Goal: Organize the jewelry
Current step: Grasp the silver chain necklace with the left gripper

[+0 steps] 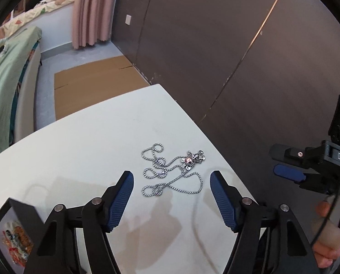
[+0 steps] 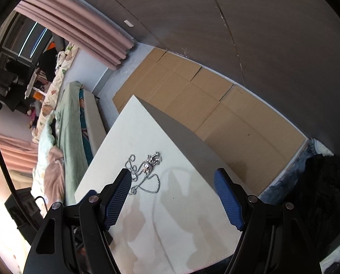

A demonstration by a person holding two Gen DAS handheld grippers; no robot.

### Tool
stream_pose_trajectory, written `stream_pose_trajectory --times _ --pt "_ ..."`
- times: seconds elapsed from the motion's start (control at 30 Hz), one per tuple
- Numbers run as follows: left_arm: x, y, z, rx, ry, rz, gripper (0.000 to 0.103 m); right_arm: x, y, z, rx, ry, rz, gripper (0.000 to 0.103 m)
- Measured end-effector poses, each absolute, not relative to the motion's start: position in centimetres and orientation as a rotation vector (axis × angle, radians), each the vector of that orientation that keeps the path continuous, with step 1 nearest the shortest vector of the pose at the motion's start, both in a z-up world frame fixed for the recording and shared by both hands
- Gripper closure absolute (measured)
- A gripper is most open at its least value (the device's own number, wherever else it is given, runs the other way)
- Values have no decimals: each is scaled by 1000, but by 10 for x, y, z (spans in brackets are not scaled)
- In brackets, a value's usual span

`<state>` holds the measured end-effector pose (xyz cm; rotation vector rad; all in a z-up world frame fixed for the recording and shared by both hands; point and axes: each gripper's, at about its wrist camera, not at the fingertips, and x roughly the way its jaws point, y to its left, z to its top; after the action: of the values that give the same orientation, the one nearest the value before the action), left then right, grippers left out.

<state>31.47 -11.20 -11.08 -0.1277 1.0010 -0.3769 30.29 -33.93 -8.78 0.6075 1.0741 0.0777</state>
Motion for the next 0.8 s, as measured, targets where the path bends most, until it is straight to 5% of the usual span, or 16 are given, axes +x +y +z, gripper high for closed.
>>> stream_pose_trajectory --times 0.13,0.67,0.8 --pt "329 -130 -118 -92 1035 -390 46 303 -346 -86 605 1066 61 28" --pt "354 -179 -159 120 1109 -360 48 306 -371 -96 679 1094 42 28" --pt "353 -169 -159 89 1102 -377 82 308 -368 -95 661 1096 50 28"
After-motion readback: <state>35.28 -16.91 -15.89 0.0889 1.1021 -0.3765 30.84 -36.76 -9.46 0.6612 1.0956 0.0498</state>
